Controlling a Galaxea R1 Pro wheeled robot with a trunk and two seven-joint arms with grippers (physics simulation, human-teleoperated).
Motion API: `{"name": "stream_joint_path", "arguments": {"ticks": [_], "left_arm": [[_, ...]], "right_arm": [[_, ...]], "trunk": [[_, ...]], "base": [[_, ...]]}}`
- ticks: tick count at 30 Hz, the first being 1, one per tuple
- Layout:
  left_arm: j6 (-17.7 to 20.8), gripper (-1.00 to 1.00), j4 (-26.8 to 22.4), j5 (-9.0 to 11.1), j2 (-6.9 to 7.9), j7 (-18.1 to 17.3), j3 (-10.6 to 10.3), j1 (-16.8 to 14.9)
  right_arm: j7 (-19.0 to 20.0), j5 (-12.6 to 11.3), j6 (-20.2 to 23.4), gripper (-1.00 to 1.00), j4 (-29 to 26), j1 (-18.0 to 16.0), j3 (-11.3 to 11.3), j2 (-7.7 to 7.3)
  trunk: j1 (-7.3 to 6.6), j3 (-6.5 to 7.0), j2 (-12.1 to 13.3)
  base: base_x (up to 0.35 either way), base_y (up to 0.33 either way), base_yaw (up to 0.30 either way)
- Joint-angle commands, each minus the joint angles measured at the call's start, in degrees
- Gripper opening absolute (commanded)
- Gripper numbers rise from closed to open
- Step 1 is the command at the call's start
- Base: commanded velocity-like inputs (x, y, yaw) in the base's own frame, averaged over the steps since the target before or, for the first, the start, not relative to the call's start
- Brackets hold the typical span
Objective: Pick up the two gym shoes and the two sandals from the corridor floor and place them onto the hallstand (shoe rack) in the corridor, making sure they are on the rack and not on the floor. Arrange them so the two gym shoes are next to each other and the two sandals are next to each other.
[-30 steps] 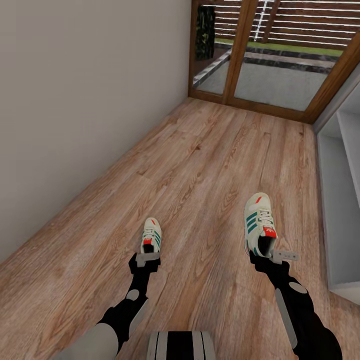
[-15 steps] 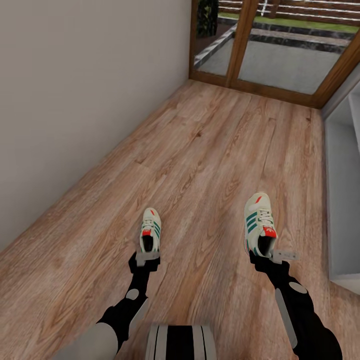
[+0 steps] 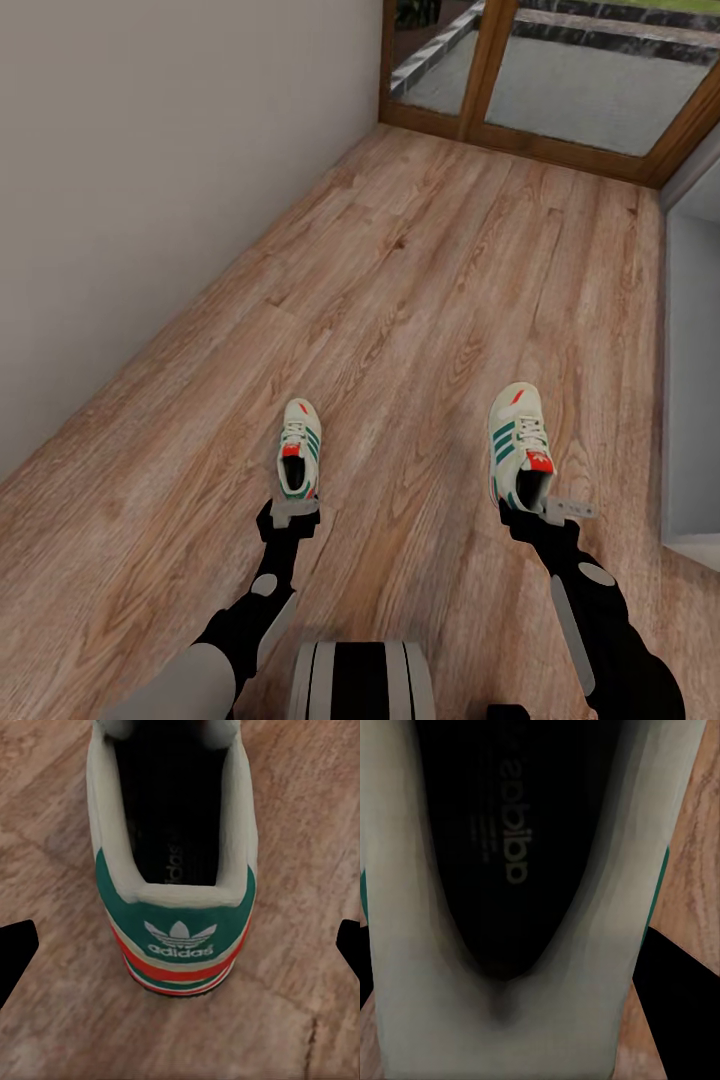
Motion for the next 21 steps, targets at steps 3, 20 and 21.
{"name": "stream_joint_path", "arguments": {"ticks": [3, 20, 21], "left_arm": [[-0.23, 1.00, -0.01, 0.59, 0.09, 0.34, -0.49, -0.04], [-0.31, 1.00, -0.91, 0.59, 0.15, 0.34, -0.49, -0.04], [-0.32, 1.00, -0.93, 0.59, 0.16, 0.34, -0.49, -0.04]], "right_arm": [[0.01, -0.02, 0.32, -1.00, -0.12, -0.01, -0.02, -0.01], [0.01, -0.02, 0.32, -1.00, -0.13, -0.02, -0.02, 0.00], [0.01, -0.02, 0.32, -1.00, -0.13, -0.02, -0.02, -0.01]], "trunk": [[-0.01, -0.03, -0.01], [0.27, -2.47, -0.16], [0.27, -2.47, -0.16]], "base": [[0.000, 0.000, 0.000], [0.000, 0.000, 0.000], [0.000, 0.000, 0.000]]}}
